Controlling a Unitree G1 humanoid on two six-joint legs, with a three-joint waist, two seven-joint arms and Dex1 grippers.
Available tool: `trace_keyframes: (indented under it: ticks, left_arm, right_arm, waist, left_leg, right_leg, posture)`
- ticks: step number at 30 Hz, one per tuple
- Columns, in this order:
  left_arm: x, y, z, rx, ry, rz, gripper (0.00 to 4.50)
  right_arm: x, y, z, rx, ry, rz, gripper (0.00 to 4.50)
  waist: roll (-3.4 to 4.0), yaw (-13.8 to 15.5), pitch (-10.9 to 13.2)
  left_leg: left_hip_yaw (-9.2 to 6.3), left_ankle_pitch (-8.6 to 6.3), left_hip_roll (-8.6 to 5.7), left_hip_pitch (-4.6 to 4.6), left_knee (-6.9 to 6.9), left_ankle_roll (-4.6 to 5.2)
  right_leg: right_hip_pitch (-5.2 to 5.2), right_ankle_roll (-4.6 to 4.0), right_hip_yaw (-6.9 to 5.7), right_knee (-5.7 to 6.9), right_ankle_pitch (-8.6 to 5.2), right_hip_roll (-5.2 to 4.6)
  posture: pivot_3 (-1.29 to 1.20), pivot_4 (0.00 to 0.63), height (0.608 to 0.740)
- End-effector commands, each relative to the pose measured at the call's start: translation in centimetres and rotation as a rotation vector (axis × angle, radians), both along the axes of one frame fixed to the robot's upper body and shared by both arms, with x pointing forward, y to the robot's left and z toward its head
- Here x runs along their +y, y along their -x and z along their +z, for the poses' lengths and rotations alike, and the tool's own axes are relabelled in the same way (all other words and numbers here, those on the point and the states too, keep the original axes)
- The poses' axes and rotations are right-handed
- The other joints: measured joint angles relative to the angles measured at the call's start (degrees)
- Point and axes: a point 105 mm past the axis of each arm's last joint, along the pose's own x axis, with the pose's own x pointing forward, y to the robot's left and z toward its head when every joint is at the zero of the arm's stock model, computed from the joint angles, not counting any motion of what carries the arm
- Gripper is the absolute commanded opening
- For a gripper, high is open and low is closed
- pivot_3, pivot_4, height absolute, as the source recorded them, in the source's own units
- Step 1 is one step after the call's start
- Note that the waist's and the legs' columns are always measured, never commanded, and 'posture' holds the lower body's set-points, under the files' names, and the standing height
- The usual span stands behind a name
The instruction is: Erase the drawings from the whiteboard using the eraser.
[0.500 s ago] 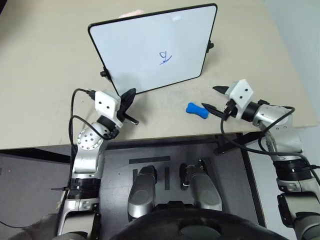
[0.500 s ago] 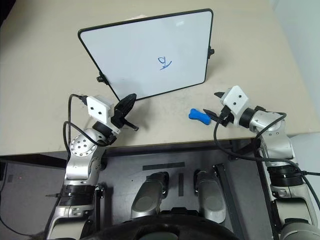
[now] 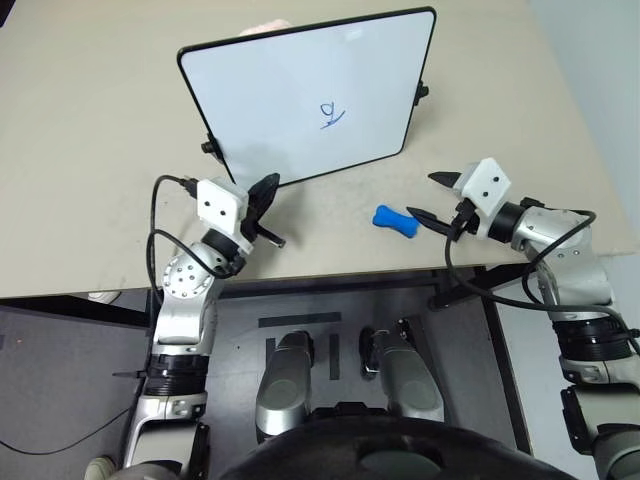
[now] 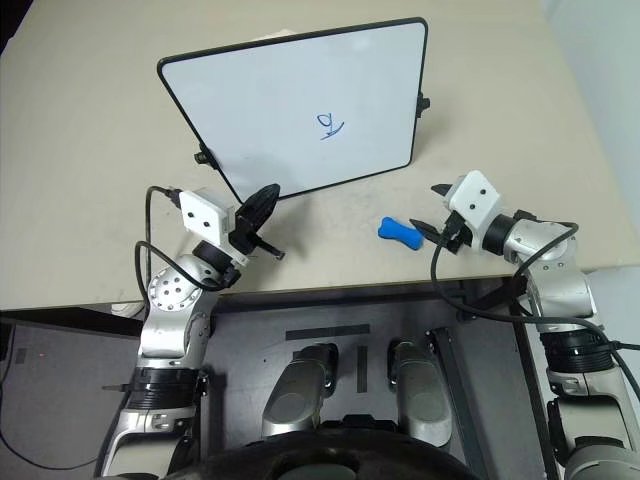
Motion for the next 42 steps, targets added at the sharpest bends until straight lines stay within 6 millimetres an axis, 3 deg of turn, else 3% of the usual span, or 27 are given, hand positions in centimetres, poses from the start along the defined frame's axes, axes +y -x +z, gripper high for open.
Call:
trace_keyframes:
  ticks: [1,7,10,20,38,42]
  left_arm:
    - [-1.1,0.2,0.7,-0.042,0.008,-0.015,0.0]
    - [-0.2,0.6,0.8,-0.037,0.017,-0.005,0.0]
    - [-0.6,0.8,-0.1,-0.016,0.02,-0.004,0.0]
    - [-1.6,0.7,0.1,-0.023,0.043,-0.018,0.0]
    - [-1.6,0.1,0.3,-0.046,0.052,-0.004,0.0]
    - [-1.5,0.2,0.4,-0.047,0.051,-0.001,0.0]
  right_arm:
    - [-1.0,0.4,1.5,-0.021,-0.017,0.0,3.51]
    - [0.8,1.0,2.5,-0.007,-0.003,0.089,3.51]
    - [1.0,1.4,1.9,0.004,0.015,0.106,3.51]
    - [2.9,2.3,0.8,0.077,-0.019,0.146,3.51]
    - [3.4,1.6,-2.0,0.155,0.005,0.105,3.51]
    - [3.5,1.3,-1.9,0.155,-0.01,0.095,2.62]
  waist:
    - [0.0,0.2,0.0]
    - [-0.01,-0.3,0.0]
    - [-0.01,-0.3,0.0]
    - [-0.01,0.1,0.0]
    - [-0.01,0.1,0.0]
    - [-0.01,0.1,0.0]
  left_leg:
    - [0.0,0.0,0.0,-0.02,0.0,0.0]
    - [0.02,-0.02,0.0,0.01,-0.02,-0.02]
    - [0.01,0.0,0.0,0.02,-0.01,-0.02]
    - [0.0,-0.01,-0.01,0.01,-0.01,-0.01]
    - [0.0,0.0,-0.01,0.02,0.0,0.0]
    - [0.0,0.0,-0.01,0.01,0.0,0.0]
  right_leg:
    - [0.0,0.02,0.0,-0.01,-0.01,0.0]
    - [0.01,0.05,0.0,-0.01,-0.03,0.06]
    - [0.02,0.05,0.0,0.0,-0.03,0.09]
    - [0.02,0.08,0.02,-0.01,-0.06,0.07]
    - [0.03,0.06,0.03,0.0,-0.04,0.07]
    - [0.03,0.06,0.03,0.0,-0.04,0.07]
  posture:
    - [0.0,0.15,0.74]
    - [0.0,0.15,0.74]
    - [0.0,0.15,0.74]
    - [0.0,0.15,0.74]
    - [0.0,0.15,0.74]
    - [0.0,0.15,0.74]
